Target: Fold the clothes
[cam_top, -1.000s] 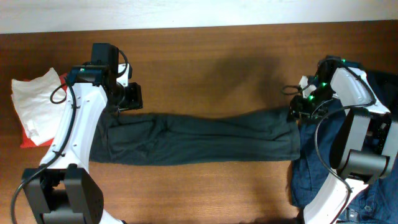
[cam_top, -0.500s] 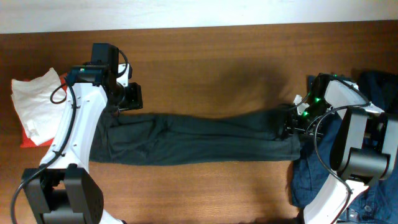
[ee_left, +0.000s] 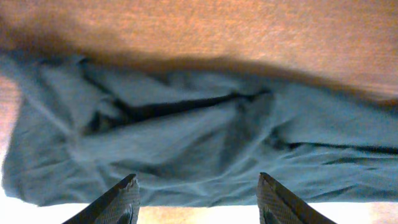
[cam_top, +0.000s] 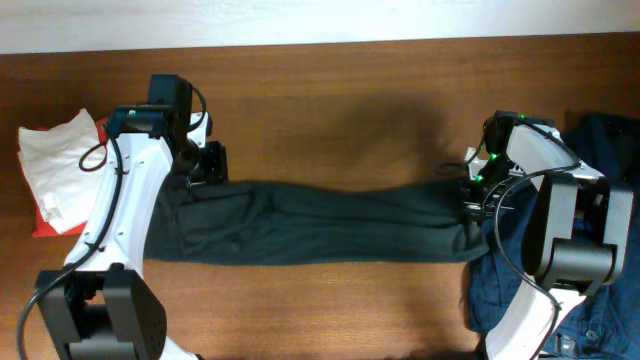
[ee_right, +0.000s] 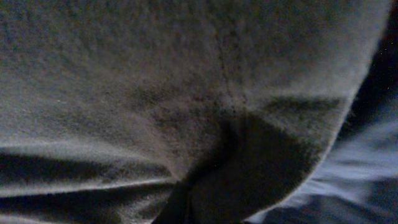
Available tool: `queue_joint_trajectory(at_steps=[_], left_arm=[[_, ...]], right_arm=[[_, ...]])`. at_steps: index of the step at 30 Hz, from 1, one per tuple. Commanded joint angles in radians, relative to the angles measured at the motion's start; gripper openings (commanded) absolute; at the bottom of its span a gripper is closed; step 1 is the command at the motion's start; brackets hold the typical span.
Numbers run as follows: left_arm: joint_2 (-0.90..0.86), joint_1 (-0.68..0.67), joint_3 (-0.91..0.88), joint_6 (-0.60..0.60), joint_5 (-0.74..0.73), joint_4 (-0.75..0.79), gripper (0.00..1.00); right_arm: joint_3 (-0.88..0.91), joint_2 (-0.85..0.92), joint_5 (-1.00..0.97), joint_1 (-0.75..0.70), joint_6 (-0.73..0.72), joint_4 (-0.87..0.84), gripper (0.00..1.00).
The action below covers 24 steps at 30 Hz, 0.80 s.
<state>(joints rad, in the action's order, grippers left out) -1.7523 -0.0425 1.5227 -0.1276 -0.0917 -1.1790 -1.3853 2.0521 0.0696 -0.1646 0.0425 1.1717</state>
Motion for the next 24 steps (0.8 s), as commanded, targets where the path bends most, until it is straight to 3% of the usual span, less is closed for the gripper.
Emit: queue_joint_trajectory(at_steps=[1, 6, 14, 24], left_arm=[[-0.003, 0.005, -0.001, 0.002, 0.057, -0.024, 0.60], [-0.003, 0.025, -0.001, 0.002, 0.126, -0.056, 0.63], [-0.003, 0.034, -0.001, 0.002, 0.122, -0.050, 0.63], [-0.003, 0.034, -0.001, 0.002, 0.122, -0.048, 0.64]], right_arm=[[-0.164, 0.014, -0.087, 0.010, -0.085, 0.110, 0.04], [-0.268, 0.013, -0.047, 0.187, -0.165, 0.239, 0.04], [-0.268, 0.015, 0.032, 0.644, -0.341, 0.084, 0.04], [-0.268, 0.015, 0.111, 0.759, -0.377, -0.069, 0.05]])
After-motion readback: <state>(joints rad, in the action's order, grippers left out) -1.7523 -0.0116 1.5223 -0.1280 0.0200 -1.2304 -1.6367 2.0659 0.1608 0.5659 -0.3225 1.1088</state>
